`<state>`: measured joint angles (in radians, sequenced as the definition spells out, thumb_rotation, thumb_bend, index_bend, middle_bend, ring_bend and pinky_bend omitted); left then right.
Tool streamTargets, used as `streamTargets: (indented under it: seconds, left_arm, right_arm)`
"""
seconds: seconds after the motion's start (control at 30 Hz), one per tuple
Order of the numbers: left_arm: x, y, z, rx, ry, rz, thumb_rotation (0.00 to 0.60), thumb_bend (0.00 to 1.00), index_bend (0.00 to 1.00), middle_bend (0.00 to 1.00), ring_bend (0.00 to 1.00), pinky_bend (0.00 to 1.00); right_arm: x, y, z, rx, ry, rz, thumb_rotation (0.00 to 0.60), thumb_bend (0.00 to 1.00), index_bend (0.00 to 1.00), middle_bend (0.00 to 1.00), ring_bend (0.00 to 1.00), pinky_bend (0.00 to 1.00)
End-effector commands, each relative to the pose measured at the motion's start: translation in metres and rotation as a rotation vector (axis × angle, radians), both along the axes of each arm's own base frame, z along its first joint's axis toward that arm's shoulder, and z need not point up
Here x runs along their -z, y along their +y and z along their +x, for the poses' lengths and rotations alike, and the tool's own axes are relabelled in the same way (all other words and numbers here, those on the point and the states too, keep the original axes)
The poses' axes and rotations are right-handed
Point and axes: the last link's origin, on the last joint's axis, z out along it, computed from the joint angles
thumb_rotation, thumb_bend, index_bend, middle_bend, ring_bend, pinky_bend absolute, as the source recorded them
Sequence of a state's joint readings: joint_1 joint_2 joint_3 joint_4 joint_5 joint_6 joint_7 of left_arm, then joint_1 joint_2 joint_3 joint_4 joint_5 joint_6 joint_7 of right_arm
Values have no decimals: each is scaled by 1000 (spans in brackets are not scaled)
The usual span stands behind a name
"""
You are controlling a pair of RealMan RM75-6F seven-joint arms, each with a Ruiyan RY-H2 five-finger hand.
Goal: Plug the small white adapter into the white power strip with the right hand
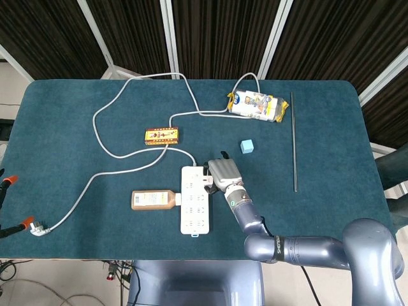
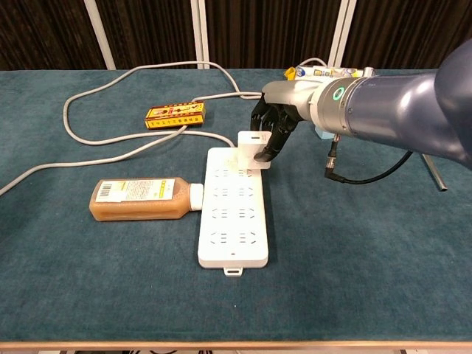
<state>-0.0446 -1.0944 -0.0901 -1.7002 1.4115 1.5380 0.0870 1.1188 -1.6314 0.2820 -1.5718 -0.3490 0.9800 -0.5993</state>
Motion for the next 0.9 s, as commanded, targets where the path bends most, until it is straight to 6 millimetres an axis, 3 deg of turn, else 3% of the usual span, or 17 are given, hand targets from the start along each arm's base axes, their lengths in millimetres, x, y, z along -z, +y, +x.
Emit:
streamTargets:
  seconds: [0.03, 0.9]
  left_arm:
    - [0, 0, 0, 0, 1, 0, 600, 90, 181, 0, 0, 0]
    - [1, 1, 0, -3, 5, -1, 600, 91, 182, 0, 0, 0]
  right_arm:
    - [1, -1, -1, 2, 1, 0, 600, 601, 745, 561, 335, 0]
    - [7, -1, -2, 3, -4, 7, 600, 602, 750, 562, 335, 0]
